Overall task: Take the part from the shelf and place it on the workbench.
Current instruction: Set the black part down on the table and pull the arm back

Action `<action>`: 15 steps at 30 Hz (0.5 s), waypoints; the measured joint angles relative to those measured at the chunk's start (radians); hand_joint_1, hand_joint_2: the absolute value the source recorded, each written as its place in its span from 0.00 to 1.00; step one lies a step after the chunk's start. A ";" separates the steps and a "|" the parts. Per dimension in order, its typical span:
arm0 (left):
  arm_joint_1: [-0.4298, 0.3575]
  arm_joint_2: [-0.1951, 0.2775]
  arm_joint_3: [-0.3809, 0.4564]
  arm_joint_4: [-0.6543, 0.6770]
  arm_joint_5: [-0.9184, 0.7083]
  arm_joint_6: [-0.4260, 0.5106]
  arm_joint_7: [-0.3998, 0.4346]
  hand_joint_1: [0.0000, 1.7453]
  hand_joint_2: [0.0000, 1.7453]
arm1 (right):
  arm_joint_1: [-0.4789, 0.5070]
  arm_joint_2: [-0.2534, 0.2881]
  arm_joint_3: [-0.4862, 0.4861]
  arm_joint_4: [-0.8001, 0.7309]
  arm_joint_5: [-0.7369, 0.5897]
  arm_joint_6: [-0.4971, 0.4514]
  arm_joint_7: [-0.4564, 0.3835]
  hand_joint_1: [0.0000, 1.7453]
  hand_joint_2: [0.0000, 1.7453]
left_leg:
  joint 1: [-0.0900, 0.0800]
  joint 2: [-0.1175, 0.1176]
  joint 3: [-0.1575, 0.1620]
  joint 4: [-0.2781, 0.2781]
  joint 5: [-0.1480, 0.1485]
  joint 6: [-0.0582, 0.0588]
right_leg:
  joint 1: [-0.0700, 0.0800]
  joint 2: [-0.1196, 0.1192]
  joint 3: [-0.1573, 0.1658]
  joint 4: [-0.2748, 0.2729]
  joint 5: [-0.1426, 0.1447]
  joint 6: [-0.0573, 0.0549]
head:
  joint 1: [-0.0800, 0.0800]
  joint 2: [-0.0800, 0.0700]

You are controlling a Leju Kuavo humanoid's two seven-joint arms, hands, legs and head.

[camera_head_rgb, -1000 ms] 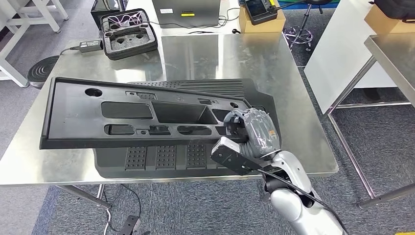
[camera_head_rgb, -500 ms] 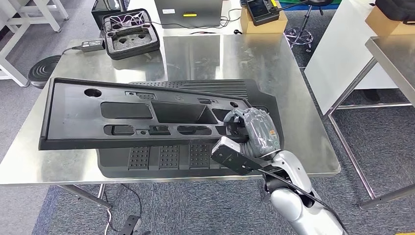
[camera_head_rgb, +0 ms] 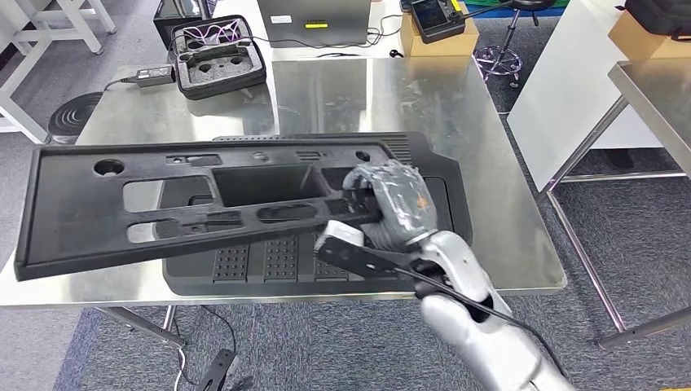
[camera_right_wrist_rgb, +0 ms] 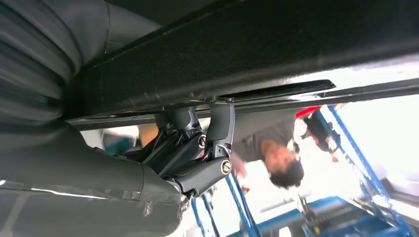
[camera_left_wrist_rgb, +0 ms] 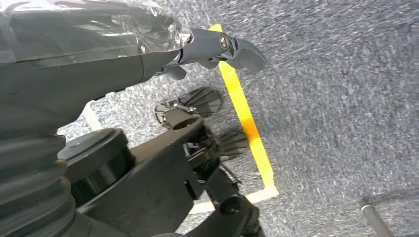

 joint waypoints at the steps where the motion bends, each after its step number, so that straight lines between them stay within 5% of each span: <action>1: -0.004 -0.001 0.000 0.000 -0.002 -0.002 0.002 0.00 1.00 | -0.024 0.015 0.015 0.030 0.047 0.000 0.013 1.00 1.00 | 0.000 0.000 0.000 0.000 0.000 0.000 | 0.000 0.000 0.000 0.000 0.000 0.000 | 0.000 0.000; 6: -0.018 -0.005 -0.004 -0.001 -0.021 -0.032 0.005 0.00 1.00 | -0.125 0.093 0.095 0.187 0.210 0.031 0.041 1.00 1.00 | 0.000 0.000 0.000 0.000 0.001 -0.001 | 0.001 0.000 0.000 0.001 0.000 0.000 | -0.001 0.000; 15: -0.021 -0.007 -0.005 -0.002 -0.024 -0.026 -0.018 0.00 1.00 | -0.196 0.182 0.164 0.400 0.205 0.018 0.007 1.00 1.00 | 0.000 -0.001 0.000 0.000 0.000 -0.001 | 0.001 0.000 0.000 0.000 0.000 0.000 | 0.000 0.000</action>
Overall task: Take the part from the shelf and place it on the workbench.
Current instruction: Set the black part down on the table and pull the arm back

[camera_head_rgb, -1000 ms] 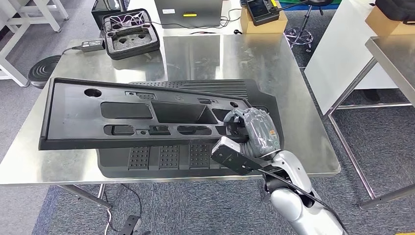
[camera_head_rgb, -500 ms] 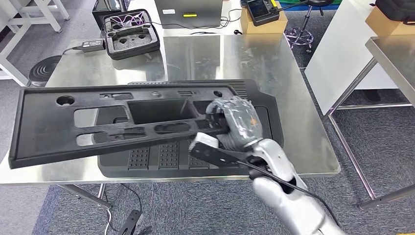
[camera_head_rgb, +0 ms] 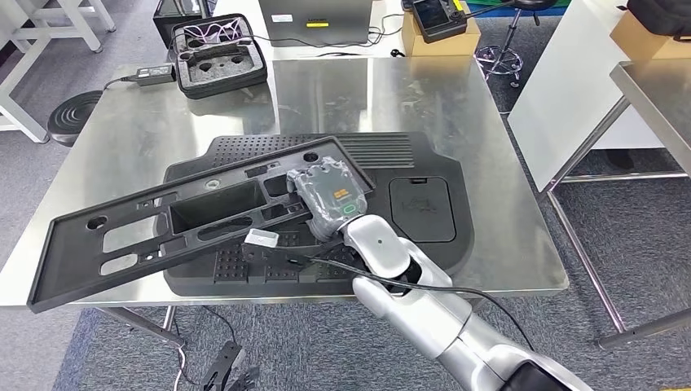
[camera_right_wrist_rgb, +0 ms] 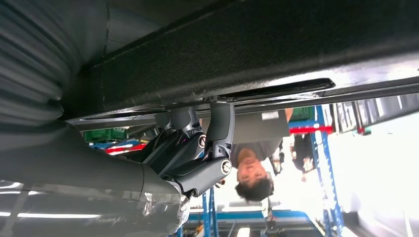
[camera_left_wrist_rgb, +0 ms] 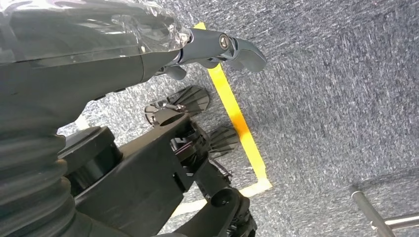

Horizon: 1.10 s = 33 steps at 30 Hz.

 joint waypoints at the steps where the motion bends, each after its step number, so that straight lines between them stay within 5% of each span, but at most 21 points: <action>1: 0.000 0.000 0.000 0.000 -0.001 0.001 -0.002 0.00 1.00 | -0.004 0.005 0.004 0.015 0.001 0.001 0.000 1.00 1.00 | 0.000 0.000 0.000 0.000 0.000 0.000 | 0.000 0.000 0.000 0.000 0.000 0.000 | 0.000 0.000; 12: 0.000 -0.002 -0.002 0.000 -0.003 0.006 -0.008 0.00 1.00 | -0.033 0.062 0.043 0.158 0.058 -0.001 0.052 1.00 1.00 | 0.000 0.000 0.000 0.000 0.000 0.000 | 0.000 0.000 0.000 -0.001 0.000 0.000 | 0.001 0.000; 23: -0.002 -0.005 -0.015 -0.002 -0.021 -0.023 -0.008 0.00 1.00 | -0.101 0.154 0.045 0.354 0.124 -0.137 0.153 1.00 1.00 | 0.000 0.000 0.000 0.000 0.000 0.000 | 0.000 0.000 0.000 -0.001 0.000 0.000 | 0.000 0.000; 33: -0.002 -0.008 -0.019 -0.003 -0.032 -0.026 -0.009 0.00 1.00 | -0.147 0.179 -0.024 0.443 0.166 -0.170 0.204 1.00 1.00 | 0.000 0.001 0.001 0.000 0.000 0.000 | 0.000 0.001 0.000 -0.001 0.000 0.000 | 0.001 0.000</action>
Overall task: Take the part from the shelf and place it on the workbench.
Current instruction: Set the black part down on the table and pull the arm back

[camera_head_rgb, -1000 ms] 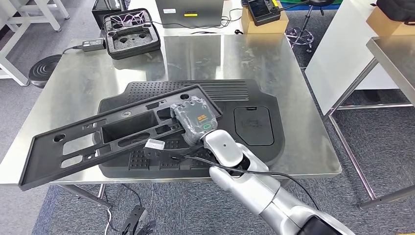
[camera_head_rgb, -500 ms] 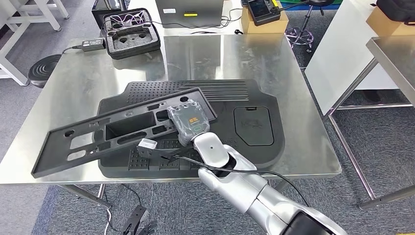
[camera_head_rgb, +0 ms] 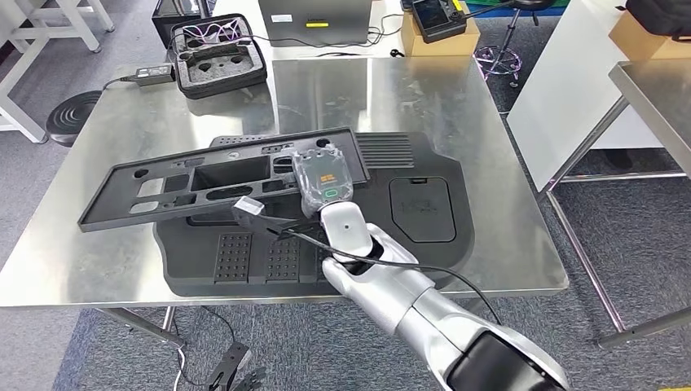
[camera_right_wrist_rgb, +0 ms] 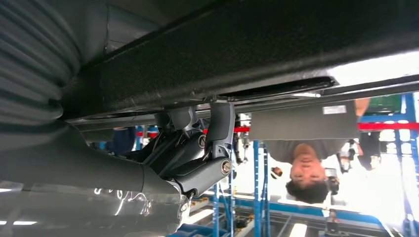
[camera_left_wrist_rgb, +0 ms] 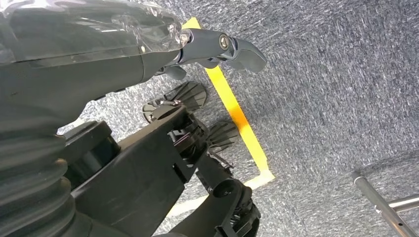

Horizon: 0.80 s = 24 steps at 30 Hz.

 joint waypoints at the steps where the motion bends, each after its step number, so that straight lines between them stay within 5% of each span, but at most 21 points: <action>1: 0.000 0.000 0.000 0.000 -0.001 0.000 0.000 0.00 1.00 | -0.001 0.001 -0.007 0.005 0.004 0.000 0.003 1.00 1.00 | 0.000 0.000 0.000 0.000 0.000 0.000 | 0.000 0.000 0.000 0.000 0.000 0.000 | 0.000 0.000; 24: -0.009 -0.008 -0.003 -0.003 -0.009 0.001 0.008 0.00 1.00 | -0.043 -0.007 -0.135 0.117 0.085 0.030 0.044 1.00 1.00 | -0.001 0.000 0.000 0.000 0.000 0.000 | 0.000 0.000 0.000 0.000 0.000 0.000 | 0.000 0.000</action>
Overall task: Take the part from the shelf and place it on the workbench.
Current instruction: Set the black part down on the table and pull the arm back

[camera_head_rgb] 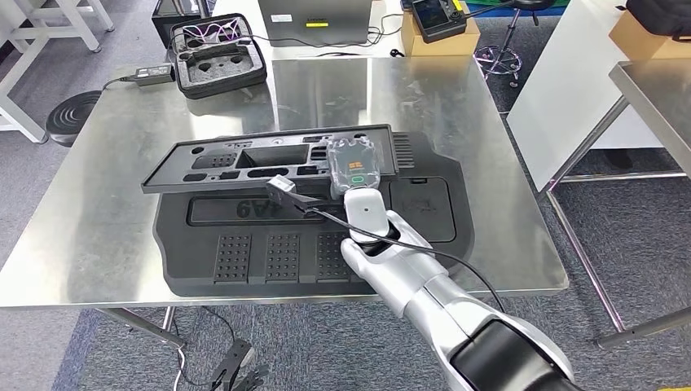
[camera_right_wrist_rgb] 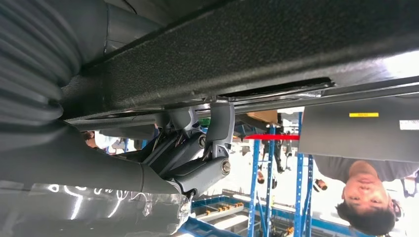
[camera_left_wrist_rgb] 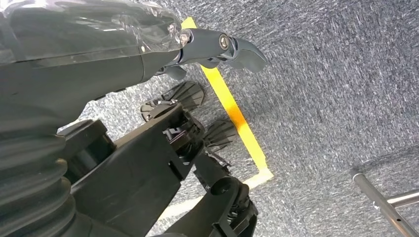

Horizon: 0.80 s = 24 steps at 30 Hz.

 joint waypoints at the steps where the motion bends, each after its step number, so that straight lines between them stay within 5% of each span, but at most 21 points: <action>1: 0.000 0.000 0.000 0.000 0.000 0.000 0.000 0.00 1.00 | 0.000 0.000 -0.003 0.003 0.000 0.000 0.000 1.00 1.00 | 0.000 0.000 0.000 0.000 0.000 0.000 | 0.000 0.000 0.000 0.000 0.000 0.000 | 0.000 0.000; 8: 0.000 -0.001 0.000 0.000 0.000 0.000 0.001 0.00 1.00 | -0.001 0.000 -0.017 0.013 0.001 0.000 -0.001 1.00 1.00 | 0.000 0.000 0.000 0.000 0.000 0.000 | 0.000 0.000 0.000 0.000 0.000 0.000 | 0.000 0.000; 12: 0.000 -0.003 0.000 0.000 0.000 -0.009 0.001 0.00 1.00 | -0.001 0.000 -0.035 0.028 0.022 0.000 -0.013 0.00 0.00 | 0.000 0.000 0.000 0.000 0.000 0.000 | 0.000 0.000 0.000 0.000 0.000 0.000 | 0.000 0.000; 16: -0.001 -0.006 0.000 0.000 0.004 -0.017 0.001 0.00 0.00 | -0.001 0.003 -0.050 0.033 0.034 -0.002 -0.020 0.00 0.00 | 0.000 0.000 0.000 0.000 0.000 0.000 | 0.000 0.000 0.000 0.000 0.000 0.000 | 0.000 0.000; 24: -0.006 -0.007 0.000 -0.002 0.005 -0.020 0.001 0.00 0.00 | -0.001 0.003 -0.074 0.035 0.042 -0.003 -0.035 0.00 0.00 | 0.000 0.000 0.000 0.000 0.000 0.000 | 0.000 0.000 0.000 0.000 0.000 0.000 | 0.000 0.000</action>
